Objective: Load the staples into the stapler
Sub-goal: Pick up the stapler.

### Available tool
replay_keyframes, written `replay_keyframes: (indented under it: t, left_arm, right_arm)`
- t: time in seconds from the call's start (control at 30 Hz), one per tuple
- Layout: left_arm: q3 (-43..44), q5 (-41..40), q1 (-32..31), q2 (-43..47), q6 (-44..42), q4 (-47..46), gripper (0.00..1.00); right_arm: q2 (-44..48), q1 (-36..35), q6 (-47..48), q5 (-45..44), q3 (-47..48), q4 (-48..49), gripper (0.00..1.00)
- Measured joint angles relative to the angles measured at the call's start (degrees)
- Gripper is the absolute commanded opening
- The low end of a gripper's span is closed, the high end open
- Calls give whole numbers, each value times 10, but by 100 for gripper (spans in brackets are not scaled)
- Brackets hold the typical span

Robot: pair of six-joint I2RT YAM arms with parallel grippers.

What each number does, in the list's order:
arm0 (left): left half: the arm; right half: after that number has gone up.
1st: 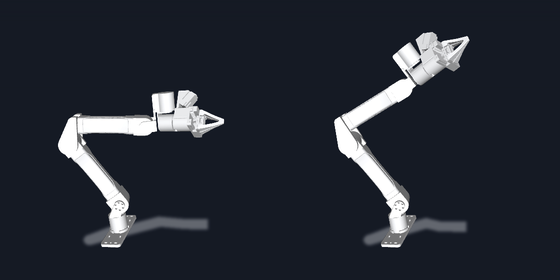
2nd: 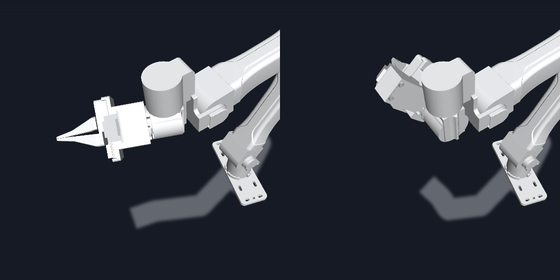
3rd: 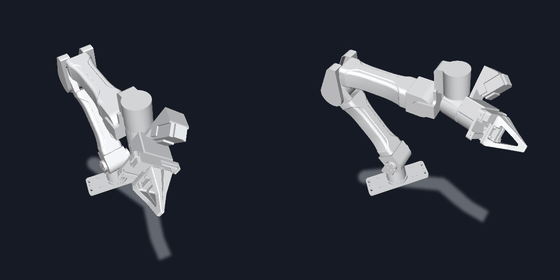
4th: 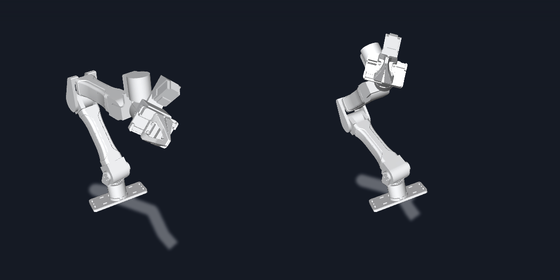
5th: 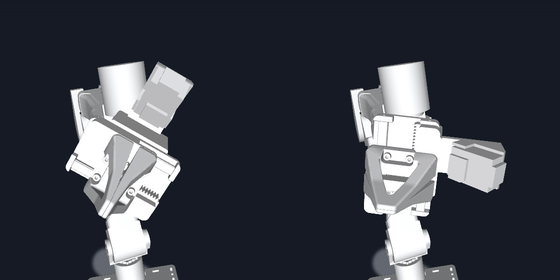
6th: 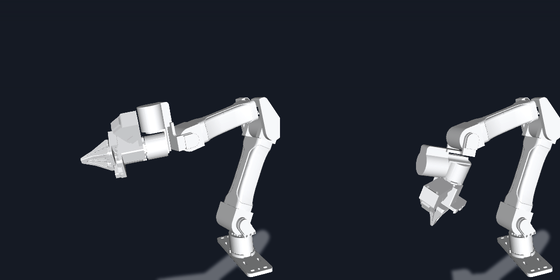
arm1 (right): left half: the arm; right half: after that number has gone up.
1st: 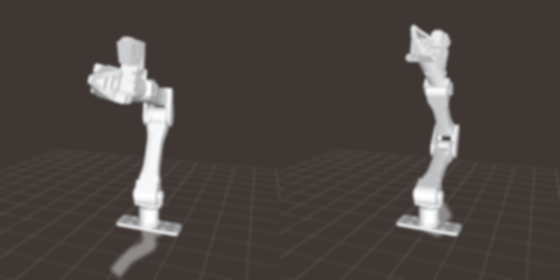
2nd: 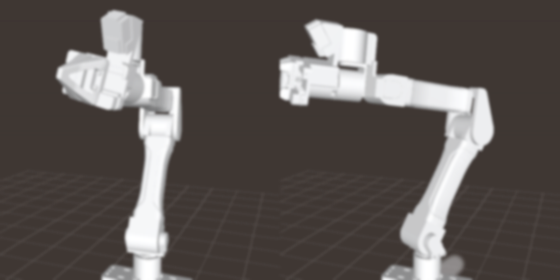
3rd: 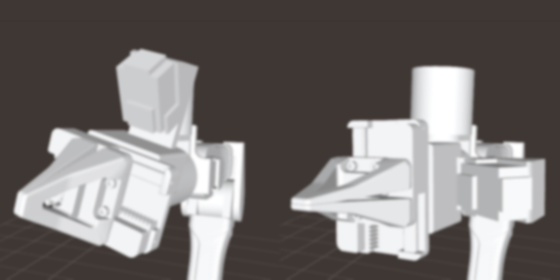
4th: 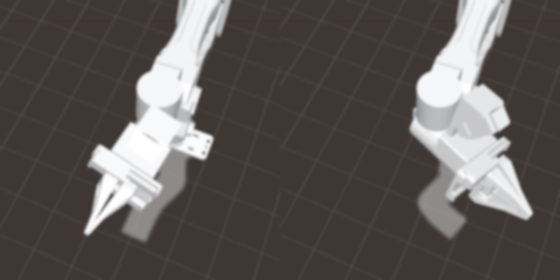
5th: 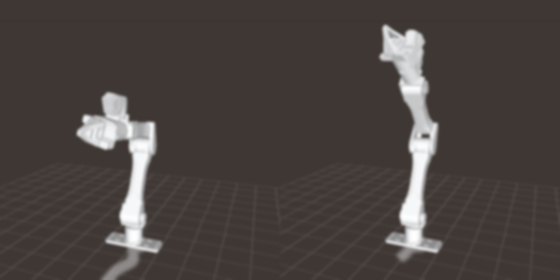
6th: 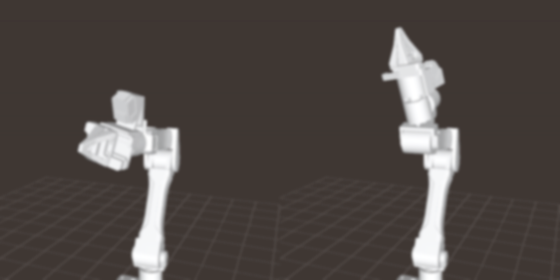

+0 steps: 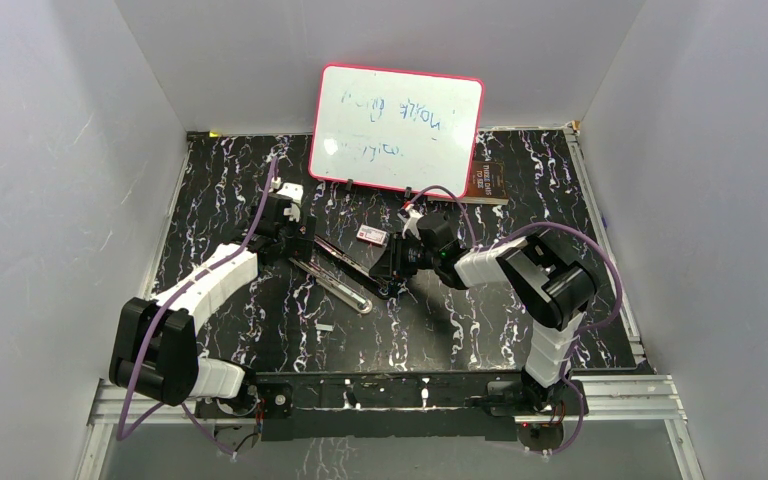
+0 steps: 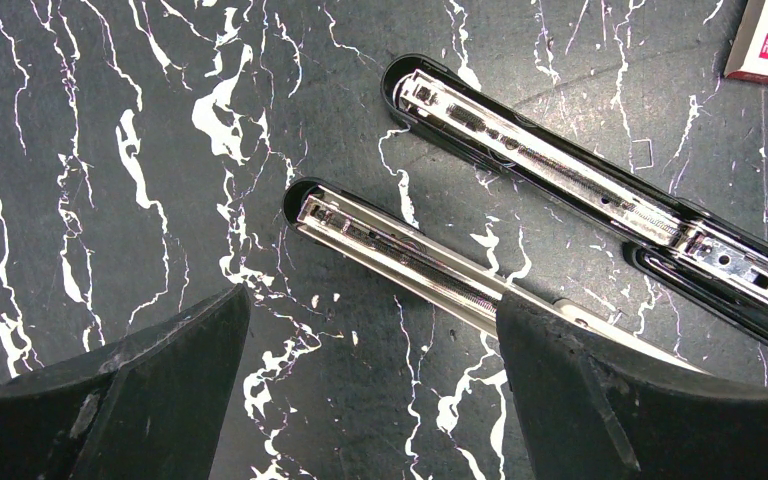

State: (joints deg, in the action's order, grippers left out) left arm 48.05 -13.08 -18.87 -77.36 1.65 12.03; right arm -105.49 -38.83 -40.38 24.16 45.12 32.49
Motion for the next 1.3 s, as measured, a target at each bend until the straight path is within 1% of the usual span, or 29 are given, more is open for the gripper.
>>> replay_keyframes:
  t: [0.13,0.2,0.47,0.87,1.0,1.1,1.3]
  left_arm:
    - [0,0,0,0,0,0,93]
    - [0,0,0,0,0,0,93]
    - [0,0,0,1,-1,0,93]
    - [0,0,0,3,-2,0,93]
    - [0,0,0,3,-2,0,93]
    - [0,0,0,3,-2,0,93]
    - [0,-1,-1,3,0,0,93]
  right_arm:
    - [0,1,-2,5,0,0,24]
    - [0,1,-2,7,0,0,23]
    - [4,1,7,8,0,1,22]
    - [42,2,51,-27,-1,0,20]
    - [69,0,88,-46,-11,0,18]
    - [90,-10,129,-81,-19,-4,19]
    - [130,-76,236,-182,-31,-11,15]
